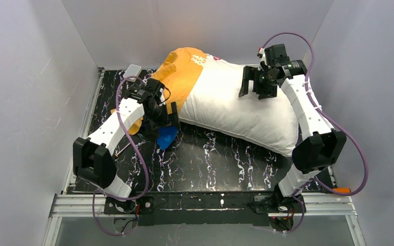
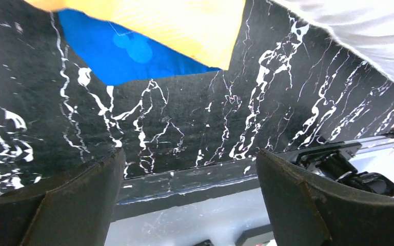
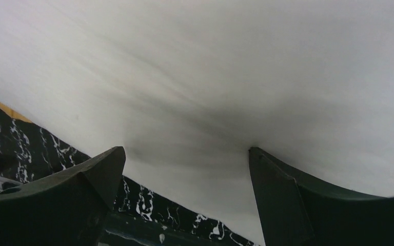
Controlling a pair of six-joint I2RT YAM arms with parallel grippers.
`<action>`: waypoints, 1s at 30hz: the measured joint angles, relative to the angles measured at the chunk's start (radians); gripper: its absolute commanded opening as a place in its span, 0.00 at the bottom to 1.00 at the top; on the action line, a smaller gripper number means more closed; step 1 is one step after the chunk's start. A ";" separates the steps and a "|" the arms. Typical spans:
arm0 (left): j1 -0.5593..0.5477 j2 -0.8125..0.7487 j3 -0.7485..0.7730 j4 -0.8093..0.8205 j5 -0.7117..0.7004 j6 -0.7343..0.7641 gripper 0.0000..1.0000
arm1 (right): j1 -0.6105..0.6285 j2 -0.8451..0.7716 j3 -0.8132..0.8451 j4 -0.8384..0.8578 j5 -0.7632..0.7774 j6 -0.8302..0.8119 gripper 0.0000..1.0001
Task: Put the pillow into the pillowcase
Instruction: Stuff the pillow into the pillowcase.
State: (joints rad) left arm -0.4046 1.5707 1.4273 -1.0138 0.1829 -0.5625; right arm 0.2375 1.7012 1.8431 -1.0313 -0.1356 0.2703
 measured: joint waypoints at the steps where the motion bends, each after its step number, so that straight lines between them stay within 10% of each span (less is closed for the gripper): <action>1: 0.004 -0.013 -0.040 0.026 0.017 -0.017 0.97 | -0.001 -0.018 -0.029 -0.011 0.009 -0.015 0.98; 6: 0.006 0.002 -0.144 0.183 0.055 -0.076 0.81 | 0.000 -0.043 -0.125 -0.013 0.017 -0.061 0.81; 15: 0.006 0.243 0.015 0.353 0.003 -0.064 0.00 | -0.002 0.159 -0.015 0.017 -0.074 -0.071 0.14; 17: 0.009 0.257 0.034 0.356 0.001 -0.055 0.00 | -0.002 0.206 0.036 0.019 -0.117 -0.064 0.01; 30: -0.023 0.225 0.257 0.436 0.402 -0.093 0.00 | 0.001 0.240 0.024 0.290 -0.394 0.197 0.01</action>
State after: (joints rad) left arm -0.4271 1.7958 1.6848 -0.5781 0.5850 -0.6552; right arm 0.2386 1.9411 1.8675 -0.7410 -0.5301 0.4671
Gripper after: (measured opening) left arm 0.020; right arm 0.024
